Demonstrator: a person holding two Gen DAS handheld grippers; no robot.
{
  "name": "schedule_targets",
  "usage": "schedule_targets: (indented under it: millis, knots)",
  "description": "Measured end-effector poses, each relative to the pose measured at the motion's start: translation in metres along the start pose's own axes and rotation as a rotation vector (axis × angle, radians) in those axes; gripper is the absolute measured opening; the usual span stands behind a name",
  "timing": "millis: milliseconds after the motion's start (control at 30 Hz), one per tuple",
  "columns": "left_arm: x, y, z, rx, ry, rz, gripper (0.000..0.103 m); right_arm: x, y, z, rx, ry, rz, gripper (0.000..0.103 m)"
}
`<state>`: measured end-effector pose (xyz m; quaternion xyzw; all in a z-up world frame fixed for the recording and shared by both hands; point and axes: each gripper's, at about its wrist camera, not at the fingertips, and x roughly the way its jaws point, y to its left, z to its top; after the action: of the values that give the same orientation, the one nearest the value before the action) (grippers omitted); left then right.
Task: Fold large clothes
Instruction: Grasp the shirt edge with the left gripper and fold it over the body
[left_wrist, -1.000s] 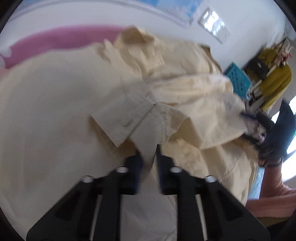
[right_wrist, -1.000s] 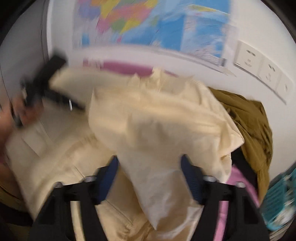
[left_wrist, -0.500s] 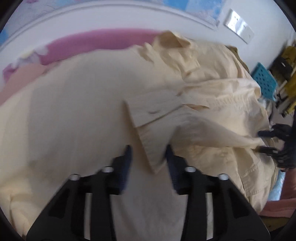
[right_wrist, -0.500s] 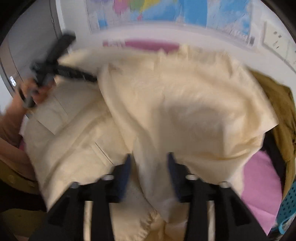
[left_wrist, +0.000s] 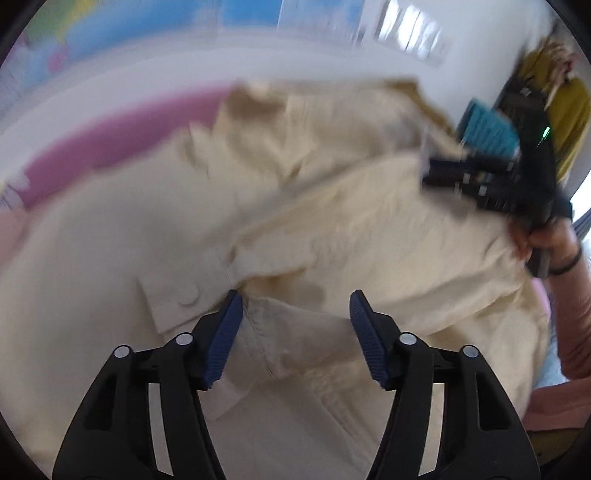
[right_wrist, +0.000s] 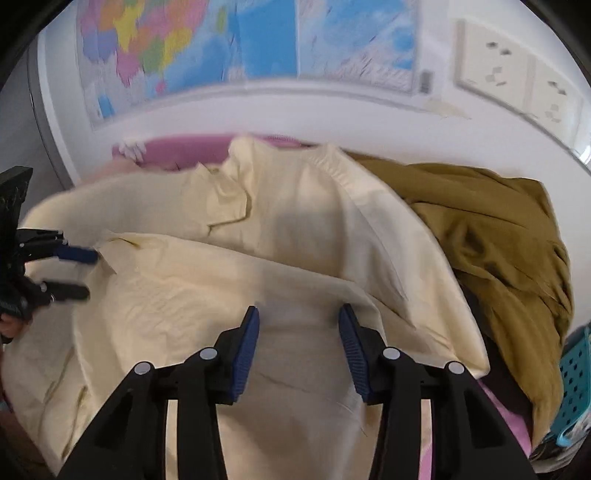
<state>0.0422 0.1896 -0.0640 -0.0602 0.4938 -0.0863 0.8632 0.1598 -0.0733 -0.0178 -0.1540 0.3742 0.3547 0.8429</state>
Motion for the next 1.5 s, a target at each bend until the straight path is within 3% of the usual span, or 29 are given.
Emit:
schedule_targets:
  millis: [100,200,367,500,567,667,767,867,1000,1067,1167,1267,1433,1500]
  knots:
    - [0.022,0.005,-0.004,-0.011,0.067,0.024,0.059,0.023,0.003,0.004,-0.04,0.043,-0.041,0.044]
    - [0.02,0.005,-0.003,-0.007,0.065,0.026,0.059,0.029,-0.001,0.004,-0.02,0.059,-0.024,0.045]
    - [-0.002,0.008,-0.001,-0.003,0.004,0.01,0.059,-0.014,0.006,-0.003,0.001,-0.008,0.101,0.046]
    - [-0.018,0.011,-0.001,0.016,-0.042,-0.025,0.064,-0.031,0.046,-0.008,-0.108,-0.026,0.163,0.047]
    - [-0.014,0.016,0.0,-0.006,-0.037,-0.035,0.064,-0.013,0.066,-0.009,-0.144,0.031,0.21,0.046]
    - [0.004,0.023,-0.001,-0.051,0.013,-0.045,0.064,0.017,0.082,-0.02,-0.199,0.131,0.159,0.046]
    - [0.014,0.026,-0.006,-0.055,0.037,-0.043,0.064,0.032,0.082,-0.023,-0.19,0.169,0.161,0.049]
    - [0.008,0.028,-0.006,-0.07,0.021,-0.063,0.064,0.019,0.082,-0.016,-0.176,0.149,0.194,0.049]
    - [-0.02,0.035,-0.012,-0.074,-0.057,-0.103,0.069,-0.004,0.096,0.006,-0.192,0.057,0.248,0.049]
    - [-0.03,0.04,-0.016,-0.082,-0.089,-0.083,0.077,0.006,0.105,0.015,-0.187,0.062,0.264,0.049]
    - [-0.031,0.056,-0.023,-0.151,-0.067,-0.056,0.075,0.032,0.117,0.018,-0.2,0.098,0.261,0.049]
    - [-0.051,0.068,-0.039,-0.189,-0.11,-0.058,0.073,0.068,0.131,0.015,-0.217,0.193,0.223,0.054]
    - [-0.108,0.089,-0.076,-0.243,-0.22,0.024,0.076,0.054,0.136,0.018,-0.235,0.186,0.206,0.054]
    - [-0.135,0.097,-0.095,-0.267,-0.257,0.103,0.077,0.039,0.14,0.019,-0.231,0.167,0.263,0.054]
